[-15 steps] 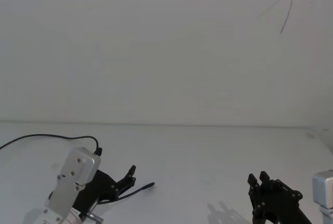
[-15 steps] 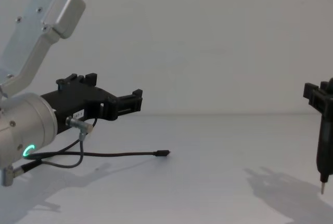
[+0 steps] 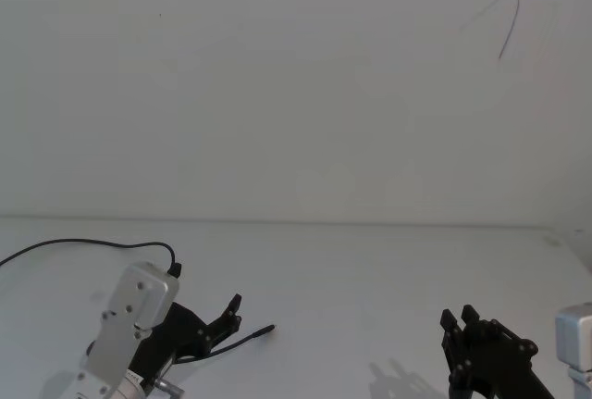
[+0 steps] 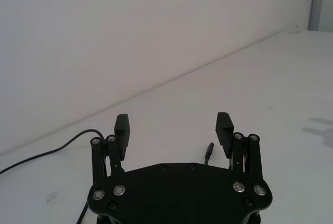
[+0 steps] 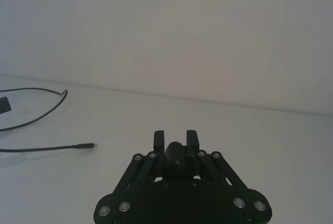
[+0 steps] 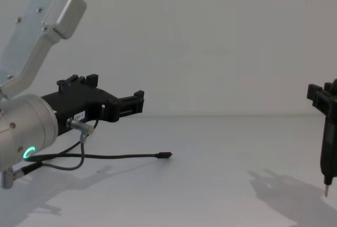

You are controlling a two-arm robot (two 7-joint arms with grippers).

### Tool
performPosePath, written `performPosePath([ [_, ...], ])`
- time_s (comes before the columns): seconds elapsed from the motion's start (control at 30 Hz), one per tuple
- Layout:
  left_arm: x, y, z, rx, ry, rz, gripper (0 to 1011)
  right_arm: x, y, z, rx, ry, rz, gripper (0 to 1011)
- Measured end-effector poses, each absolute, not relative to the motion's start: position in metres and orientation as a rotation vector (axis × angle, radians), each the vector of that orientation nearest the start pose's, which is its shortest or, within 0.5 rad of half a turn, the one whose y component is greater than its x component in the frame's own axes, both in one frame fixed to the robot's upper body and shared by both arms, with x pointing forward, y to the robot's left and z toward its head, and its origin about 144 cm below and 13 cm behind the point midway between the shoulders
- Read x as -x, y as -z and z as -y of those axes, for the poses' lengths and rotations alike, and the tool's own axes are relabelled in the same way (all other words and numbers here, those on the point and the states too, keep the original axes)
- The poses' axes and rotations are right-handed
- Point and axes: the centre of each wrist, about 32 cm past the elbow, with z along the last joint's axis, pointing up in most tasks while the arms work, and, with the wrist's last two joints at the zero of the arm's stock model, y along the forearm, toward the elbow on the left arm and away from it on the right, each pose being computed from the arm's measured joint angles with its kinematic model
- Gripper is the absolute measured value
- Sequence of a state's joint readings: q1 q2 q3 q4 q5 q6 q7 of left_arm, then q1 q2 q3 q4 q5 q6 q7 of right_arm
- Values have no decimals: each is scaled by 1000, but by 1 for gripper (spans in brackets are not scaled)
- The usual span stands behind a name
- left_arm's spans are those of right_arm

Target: Pick up the data cable with the one hand.

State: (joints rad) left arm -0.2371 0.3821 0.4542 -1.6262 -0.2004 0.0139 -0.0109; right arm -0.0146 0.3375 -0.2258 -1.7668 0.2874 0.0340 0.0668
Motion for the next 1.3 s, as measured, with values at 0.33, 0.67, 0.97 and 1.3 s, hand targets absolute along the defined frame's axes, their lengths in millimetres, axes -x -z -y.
performPosePath([
  [0.33,-492,-1204,-198,-61,-1124,268,1001,-443,-1189,237,-26,1229,75,250],
  [0.67,-492,-1203,-202,-71,-1122,271,1001,-443,-1189,237,-26,1229,75,251],
  [0.97,-488,-1201,-218,-142,-1100,275,1001,-443,-1189,237,-26,1230,75,251],
  [1.3,-483,-1195,-244,-261,-1045,289,1001,-443,-1189,237,-26,1229,75,251],
])
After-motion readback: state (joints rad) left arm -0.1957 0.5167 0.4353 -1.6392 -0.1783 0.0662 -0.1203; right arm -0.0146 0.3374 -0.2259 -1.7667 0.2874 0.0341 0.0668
